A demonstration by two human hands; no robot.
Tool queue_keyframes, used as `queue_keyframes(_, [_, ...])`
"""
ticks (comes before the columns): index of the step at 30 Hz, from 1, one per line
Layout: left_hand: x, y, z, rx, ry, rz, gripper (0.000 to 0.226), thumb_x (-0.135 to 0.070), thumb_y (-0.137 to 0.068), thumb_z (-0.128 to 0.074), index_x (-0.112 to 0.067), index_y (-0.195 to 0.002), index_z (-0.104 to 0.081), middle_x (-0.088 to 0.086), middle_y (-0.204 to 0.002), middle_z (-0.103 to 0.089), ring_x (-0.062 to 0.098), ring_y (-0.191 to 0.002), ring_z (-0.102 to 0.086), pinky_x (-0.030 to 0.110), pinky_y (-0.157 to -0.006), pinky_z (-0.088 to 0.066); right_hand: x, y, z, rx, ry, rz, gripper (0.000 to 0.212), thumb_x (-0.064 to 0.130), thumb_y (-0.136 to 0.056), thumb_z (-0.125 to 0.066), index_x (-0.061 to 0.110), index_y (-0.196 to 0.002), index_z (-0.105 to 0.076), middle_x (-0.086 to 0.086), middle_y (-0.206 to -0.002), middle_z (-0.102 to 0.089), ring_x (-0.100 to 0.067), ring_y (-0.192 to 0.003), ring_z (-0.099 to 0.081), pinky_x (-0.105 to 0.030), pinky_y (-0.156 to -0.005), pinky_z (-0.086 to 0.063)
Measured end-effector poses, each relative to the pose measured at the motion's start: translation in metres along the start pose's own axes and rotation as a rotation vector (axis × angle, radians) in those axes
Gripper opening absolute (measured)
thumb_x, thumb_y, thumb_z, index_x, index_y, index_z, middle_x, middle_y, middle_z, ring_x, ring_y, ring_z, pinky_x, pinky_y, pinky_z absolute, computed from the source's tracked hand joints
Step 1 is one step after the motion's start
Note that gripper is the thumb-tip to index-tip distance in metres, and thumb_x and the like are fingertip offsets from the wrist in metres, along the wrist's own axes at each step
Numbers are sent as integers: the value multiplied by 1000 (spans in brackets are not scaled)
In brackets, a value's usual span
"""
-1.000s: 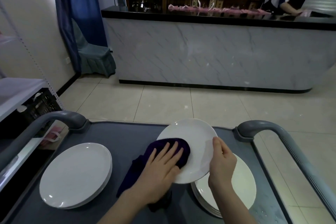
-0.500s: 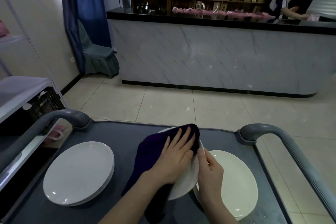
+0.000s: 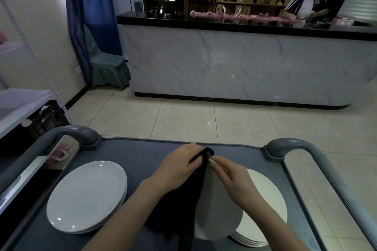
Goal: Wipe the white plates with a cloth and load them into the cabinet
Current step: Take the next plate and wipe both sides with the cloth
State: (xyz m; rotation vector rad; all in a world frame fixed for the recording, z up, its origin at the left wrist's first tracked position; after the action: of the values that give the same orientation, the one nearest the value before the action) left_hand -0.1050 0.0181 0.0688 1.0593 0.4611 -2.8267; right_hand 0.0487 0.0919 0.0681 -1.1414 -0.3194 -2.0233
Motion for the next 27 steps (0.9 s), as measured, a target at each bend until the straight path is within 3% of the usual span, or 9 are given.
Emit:
queue_keyframes(4, [-2, 5, 2, -27, 105, 39, 35, -38, -93, -32, -28, -104, -64, -13, -90, -63, 10, -87, -56, 29, -79, -43, 2, 1, 4, -67, 33, 22, 13, 32, -97, -57, 35, -103, -69, 27, -94, -71, 7, -93, -65, -18, -81, -49])
queue_keyframes(8, [2, 11, 1, -69, -9, 48, 34, -63, -88, -36, -44, -114, -46, -14, -100, -70, 4, -90, -63, 26, -77, -48, 8, 1, 7, -52, 9, 44, 10, 32, -95, -60, 41, -92, -65, 30, -91, -69, 6, -89, -65, -11, -75, -45])
queue_keyframes(11, [2, 13, 0, -97, 13, 16, 30, -58, -88, -44, -41, -112, -53, -21, -102, -68, -3, -92, -63, 19, -77, -47, 7, 2, 7, -53, -84, 30, 11, 26, -95, -61, 32, -94, -71, 23, -93, -72, 3, -92, -66, -14, -79, -47])
queue_keyframes(16, [18, 16, 7, -279, 54, 126, 16, -43, -93, -59, -31, -83, -58, -19, -65, -58, 0, -64, -54, 16, -59, -37, 3, 11, 14, -182, -313, -41, 17, 24, -96, -61, 32, -91, -75, 15, -96, -74, 1, -88, -67, -9, -73, -45])
queue_keyframes(20, [33, 38, 6, -468, 236, 279, 29, -30, -96, -59, -32, -69, -47, -20, -58, -56, -3, -55, -50, 12, -53, -35, -10, 17, 26, -367, -458, -189, 18, 28, -96, -59, 35, -96, -75, 13, -94, -75, 1, -83, -66, -23, -73, -46])
queue_keyframes(24, [22, 36, 8, -397, 275, 184, 23, -28, -93, -64, -39, -77, -53, -22, -70, -64, -6, -62, -56, 9, -57, -38, -8, 17, 24, -292, -315, -135, 21, 31, -98, -56, 42, -91, -72, 18, -91, -73, 3, -83, -64, -20, -71, -47])
queue_keyframes(27, [10, 19, 11, -183, 188, 71, 9, -39, -88, -69, -31, -85, -64, -17, -73, -66, -4, -67, -59, 16, -62, -43, 6, 13, 13, -133, -164, -18, 24, 29, -95, -59, 45, -80, -71, 22, -86, -71, 6, -80, -63, -9, -70, -43])
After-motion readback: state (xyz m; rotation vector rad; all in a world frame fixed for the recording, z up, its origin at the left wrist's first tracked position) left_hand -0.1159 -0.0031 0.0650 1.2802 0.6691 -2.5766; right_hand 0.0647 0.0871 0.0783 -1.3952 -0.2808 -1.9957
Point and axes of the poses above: each hand's wrist, its own y-axis away from the middle knuckle, its own z-axis out of the back of the hand, x = y × z, the point moved 4 cm from there along -y, towards the middle knuckle
